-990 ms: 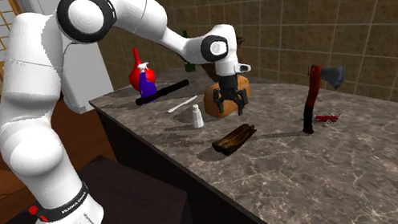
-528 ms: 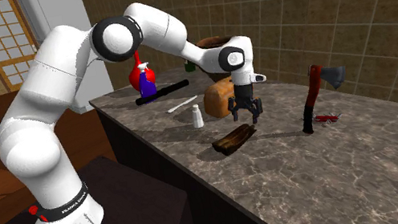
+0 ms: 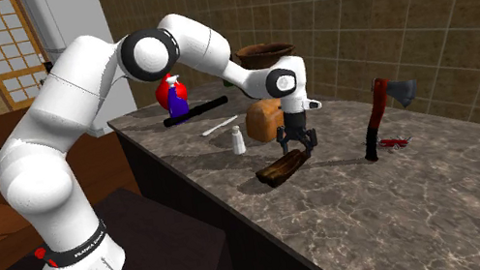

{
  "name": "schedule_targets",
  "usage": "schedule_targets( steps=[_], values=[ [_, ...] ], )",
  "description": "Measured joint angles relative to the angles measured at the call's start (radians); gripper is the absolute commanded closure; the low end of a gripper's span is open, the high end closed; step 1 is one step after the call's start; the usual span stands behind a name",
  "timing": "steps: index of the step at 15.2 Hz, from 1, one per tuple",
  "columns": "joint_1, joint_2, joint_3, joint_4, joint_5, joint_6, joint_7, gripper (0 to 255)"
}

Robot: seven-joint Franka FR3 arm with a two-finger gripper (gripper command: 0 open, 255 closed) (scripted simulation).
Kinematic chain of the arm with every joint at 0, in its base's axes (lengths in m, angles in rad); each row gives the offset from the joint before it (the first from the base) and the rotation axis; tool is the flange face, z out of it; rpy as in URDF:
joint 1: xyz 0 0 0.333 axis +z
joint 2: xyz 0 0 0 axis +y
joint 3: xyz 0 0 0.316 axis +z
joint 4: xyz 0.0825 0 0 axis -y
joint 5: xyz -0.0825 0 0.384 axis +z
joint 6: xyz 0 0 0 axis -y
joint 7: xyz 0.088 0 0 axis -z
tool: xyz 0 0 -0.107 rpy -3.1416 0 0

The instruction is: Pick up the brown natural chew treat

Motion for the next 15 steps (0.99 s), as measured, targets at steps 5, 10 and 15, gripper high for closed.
schedule_targets(
  steps=[5,10,15],
  values=[
    [-0.001,0.003,0.0,0.003,0.0,0.002,0.0,255],
    [-0.001,0.003,0.0,0.002,0.0,0.002,0.0,255],
    [0.004,-0.032,-0.003,-0.005,-0.003,-0.027,-0.002,255]
  ],
)
